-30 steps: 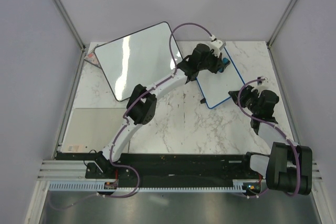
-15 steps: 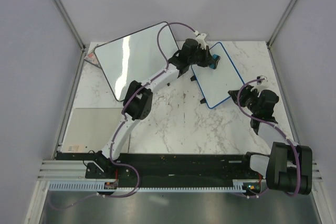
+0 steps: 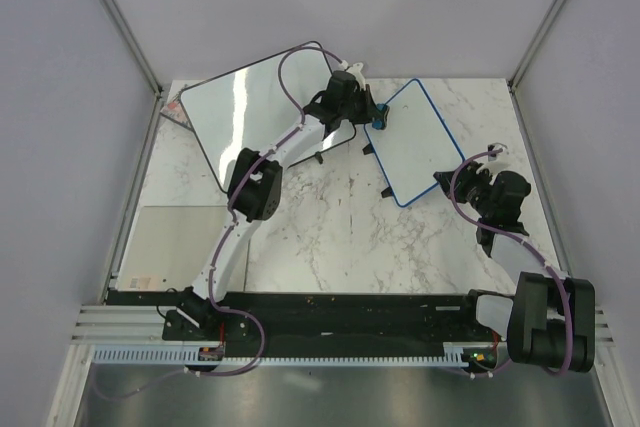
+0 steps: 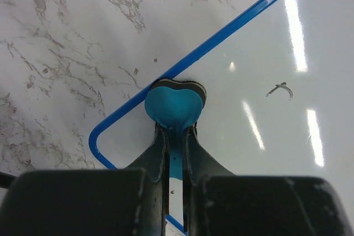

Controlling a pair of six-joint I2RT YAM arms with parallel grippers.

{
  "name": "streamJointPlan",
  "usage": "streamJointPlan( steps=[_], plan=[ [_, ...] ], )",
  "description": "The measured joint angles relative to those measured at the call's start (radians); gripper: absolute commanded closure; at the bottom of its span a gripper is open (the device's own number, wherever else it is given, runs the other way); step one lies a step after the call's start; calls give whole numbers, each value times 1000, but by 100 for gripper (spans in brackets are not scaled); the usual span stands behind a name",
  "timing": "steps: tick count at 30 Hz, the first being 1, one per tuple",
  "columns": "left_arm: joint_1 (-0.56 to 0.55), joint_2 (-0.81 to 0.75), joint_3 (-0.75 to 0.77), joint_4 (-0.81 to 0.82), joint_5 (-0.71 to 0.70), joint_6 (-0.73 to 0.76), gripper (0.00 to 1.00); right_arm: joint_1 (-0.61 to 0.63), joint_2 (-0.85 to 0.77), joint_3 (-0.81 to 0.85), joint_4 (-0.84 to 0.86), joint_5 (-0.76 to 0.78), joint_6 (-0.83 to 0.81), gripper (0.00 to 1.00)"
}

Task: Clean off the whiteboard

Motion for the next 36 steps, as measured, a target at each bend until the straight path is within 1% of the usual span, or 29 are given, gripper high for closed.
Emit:
streamJointPlan(
  steps=[4, 10, 16, 26, 33, 36],
  plan=[
    [-4, 0, 0, 8, 0, 17, 98, 0, 0, 0, 0, 0, 0, 100],
    [-25, 0, 0, 43, -16, 86, 98, 0, -2, 0, -2, 2, 0, 100],
    [-62, 0, 15, 77, -14, 196, 98, 0, -12, -2, -9, 15, -1, 100],
    [-117, -10, 56, 65, 10, 398, 98, 4, -16, -6, -20, 28, 0, 100],
    [-125, -10, 68, 64, 7, 415, 98, 8, -16, -6, -20, 31, 0, 100],
    [-117, -10, 69, 62, 13, 383, 98, 11, -16, -6, -19, 32, -1, 100]
  ],
)
